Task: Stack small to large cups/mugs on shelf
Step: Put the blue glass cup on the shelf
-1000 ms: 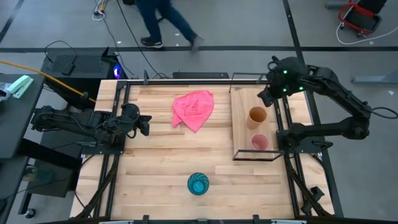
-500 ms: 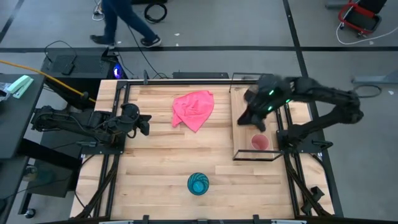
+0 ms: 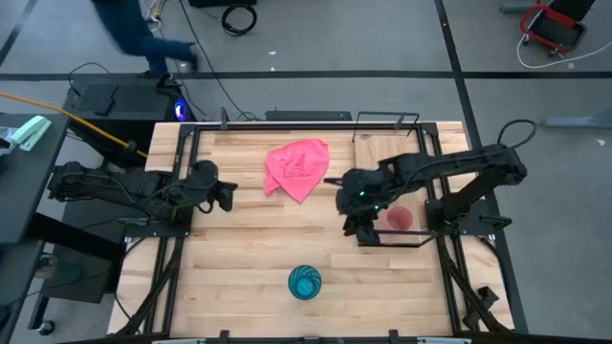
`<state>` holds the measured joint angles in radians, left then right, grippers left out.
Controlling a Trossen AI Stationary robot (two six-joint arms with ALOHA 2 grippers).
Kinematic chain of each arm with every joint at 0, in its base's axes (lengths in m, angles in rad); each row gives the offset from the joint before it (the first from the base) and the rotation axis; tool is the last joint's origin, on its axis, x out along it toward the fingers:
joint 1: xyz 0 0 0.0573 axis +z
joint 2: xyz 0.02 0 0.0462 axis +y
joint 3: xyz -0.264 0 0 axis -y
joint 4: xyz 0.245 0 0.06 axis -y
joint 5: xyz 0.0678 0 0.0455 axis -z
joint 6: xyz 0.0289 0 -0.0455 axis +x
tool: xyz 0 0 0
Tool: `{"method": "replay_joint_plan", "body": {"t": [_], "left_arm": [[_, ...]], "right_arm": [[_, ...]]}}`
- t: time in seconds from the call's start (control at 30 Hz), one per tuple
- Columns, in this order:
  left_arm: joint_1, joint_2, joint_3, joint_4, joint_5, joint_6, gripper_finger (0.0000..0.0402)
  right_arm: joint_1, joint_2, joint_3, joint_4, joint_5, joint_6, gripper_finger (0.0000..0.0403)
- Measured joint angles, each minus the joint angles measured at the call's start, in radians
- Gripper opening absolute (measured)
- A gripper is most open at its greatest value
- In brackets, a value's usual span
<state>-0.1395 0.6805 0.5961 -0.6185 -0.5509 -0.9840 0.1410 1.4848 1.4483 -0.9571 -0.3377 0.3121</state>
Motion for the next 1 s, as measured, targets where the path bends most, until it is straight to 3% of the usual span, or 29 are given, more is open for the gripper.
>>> {"method": "replay_joint_plan", "body": {"t": [0.17,0.37,0.53,0.8,1.0], "left_arm": [[-0.042,0.111,0.0,0.066,0.279,0.004,0.0021],[-0.224,0.292,0.0,0.253,0.39,-0.106,0.0027],[-0.391,0.442,0.0,0.471,0.38,-0.235,0.0017],[-0.541,0.755,0.002,0.977,0.208,-0.263,0.0015],[-0.576,0.938,0.114,1.017,0.192,-0.254,0.0019]], "right_arm": [[0.029,0.042,-0.001,0.009,0.003,-0.028,0.0094],[0.06,0.06,-0.001,0.025,0.031,-0.032,0.0094],[0.074,0.055,-0.001,0.027,0.093,-0.031,0.0094],[0.078,0.054,-0.001,0.075,0.108,-0.035,0.0094],[0.078,0.054,-0.001,0.075,0.112,-0.03,0.0094]]}}
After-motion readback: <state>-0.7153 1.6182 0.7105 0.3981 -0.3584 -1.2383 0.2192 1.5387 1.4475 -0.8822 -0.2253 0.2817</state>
